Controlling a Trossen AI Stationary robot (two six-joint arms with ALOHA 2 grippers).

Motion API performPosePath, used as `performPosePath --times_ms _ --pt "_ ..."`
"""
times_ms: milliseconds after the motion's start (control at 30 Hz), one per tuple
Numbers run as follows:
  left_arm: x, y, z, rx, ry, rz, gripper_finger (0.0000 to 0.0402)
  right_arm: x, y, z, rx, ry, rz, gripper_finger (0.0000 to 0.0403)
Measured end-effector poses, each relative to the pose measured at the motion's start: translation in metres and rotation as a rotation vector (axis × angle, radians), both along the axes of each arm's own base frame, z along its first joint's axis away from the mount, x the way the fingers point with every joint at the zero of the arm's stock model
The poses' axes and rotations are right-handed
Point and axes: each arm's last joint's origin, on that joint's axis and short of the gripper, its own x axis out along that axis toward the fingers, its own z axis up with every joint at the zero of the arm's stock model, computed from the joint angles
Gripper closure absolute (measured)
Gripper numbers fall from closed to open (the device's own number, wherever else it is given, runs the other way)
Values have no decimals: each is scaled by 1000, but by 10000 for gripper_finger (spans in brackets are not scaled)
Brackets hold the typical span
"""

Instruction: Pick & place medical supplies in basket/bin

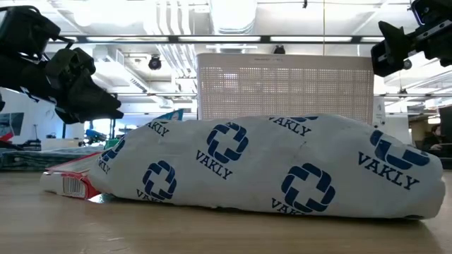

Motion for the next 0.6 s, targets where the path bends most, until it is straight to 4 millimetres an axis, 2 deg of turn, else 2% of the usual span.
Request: performPosePath --times_ms 600 --pt "0 0 0 0 0 0 231 0 0 0 0 0 1 154"
